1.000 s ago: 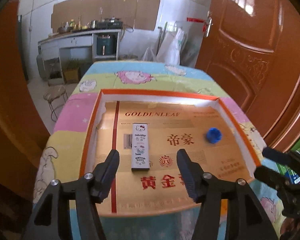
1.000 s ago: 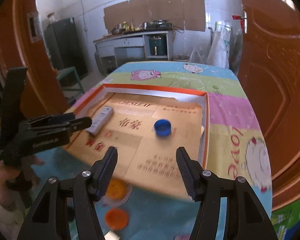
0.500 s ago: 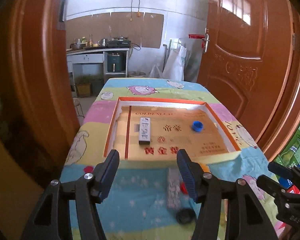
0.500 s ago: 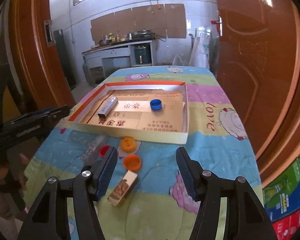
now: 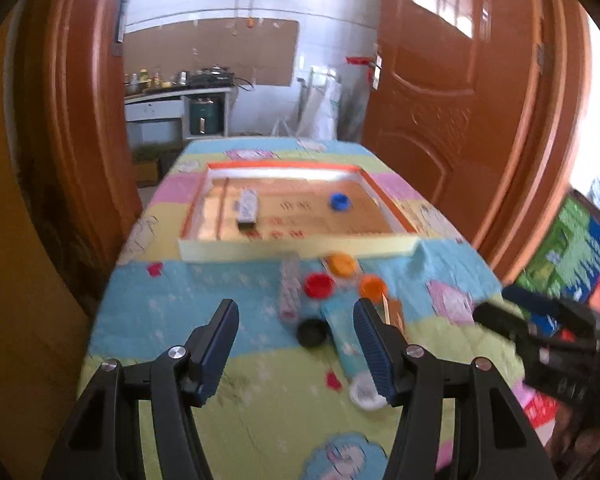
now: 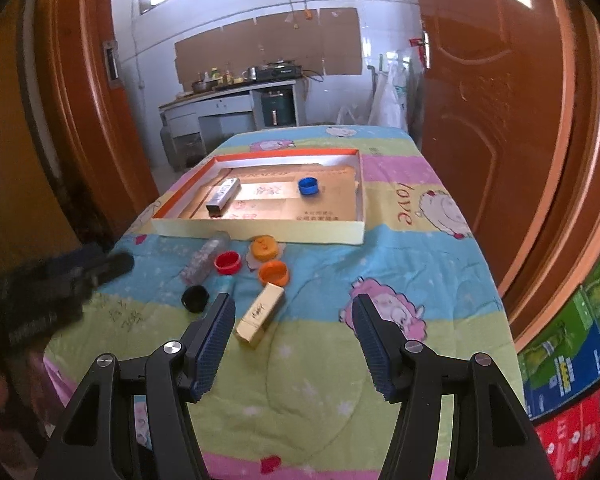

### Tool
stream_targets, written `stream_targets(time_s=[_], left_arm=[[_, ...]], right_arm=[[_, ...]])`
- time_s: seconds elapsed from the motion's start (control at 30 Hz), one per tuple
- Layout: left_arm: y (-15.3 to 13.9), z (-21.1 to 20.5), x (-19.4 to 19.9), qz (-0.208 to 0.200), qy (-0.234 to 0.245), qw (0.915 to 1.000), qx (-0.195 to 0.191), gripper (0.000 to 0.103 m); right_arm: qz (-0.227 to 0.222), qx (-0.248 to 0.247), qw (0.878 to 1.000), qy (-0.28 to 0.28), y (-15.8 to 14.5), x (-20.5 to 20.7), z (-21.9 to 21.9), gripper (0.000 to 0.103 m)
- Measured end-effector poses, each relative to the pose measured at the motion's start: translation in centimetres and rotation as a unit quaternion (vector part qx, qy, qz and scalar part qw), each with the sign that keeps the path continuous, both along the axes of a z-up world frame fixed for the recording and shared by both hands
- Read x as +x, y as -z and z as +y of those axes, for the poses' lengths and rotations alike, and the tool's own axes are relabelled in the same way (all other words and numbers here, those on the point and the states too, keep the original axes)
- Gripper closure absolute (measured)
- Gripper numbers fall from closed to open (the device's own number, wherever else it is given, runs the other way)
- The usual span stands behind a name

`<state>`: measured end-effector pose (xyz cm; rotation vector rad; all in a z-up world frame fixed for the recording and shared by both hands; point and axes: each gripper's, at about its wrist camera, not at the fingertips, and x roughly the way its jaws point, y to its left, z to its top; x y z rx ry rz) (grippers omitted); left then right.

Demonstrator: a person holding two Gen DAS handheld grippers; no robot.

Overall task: Organize rigid objects
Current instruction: 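Grasp the white cap with left tool while right tool grasps gold lipstick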

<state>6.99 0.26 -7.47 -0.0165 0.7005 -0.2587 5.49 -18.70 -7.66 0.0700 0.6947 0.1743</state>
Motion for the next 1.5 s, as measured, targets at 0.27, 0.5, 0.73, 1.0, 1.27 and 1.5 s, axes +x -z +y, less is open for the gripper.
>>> stream_targets(time_s=[0.27,0.5,0.73,1.0,1.27,1.5], left_arm=[[4.6,-3.9,-2.4,0.036,0.051,0.9978,0.021,0.043],[7.1,-4.6,-1.2,0.070,0.055,0.9959,0.016,0.046],[7.4,-3.5,-0.9,0.064,0.045,0.9969,-0.009,0.072],[6.8,-2.9,-1.5,0.053,0.034,0.9980,-0.002,0.073],[5.6,-0.5,-1.8,0.040,0.005,0.9991,-0.012,0.072],[5.6,0.4,-1.6,0.039,-0.001,0.9991,-0.013,0.072]], right_arm=[[0.009,0.001,1.000,0.002,0.7,-0.9,-0.6,0.040],[0.014,0.007,1.000,0.008,1.2,-1.0,-1.2,0.040],[0.034,0.010,0.999,0.012,2.4,-0.3,-1.7,0.040],[0.052,0.032,0.998,-0.007,3.7,1.6,-0.4,0.040],[0.077,0.041,0.996,0.024,5.5,5.5,2.7,0.041],[0.097,-0.001,0.994,0.049,6.8,7.3,5.0,0.069]])
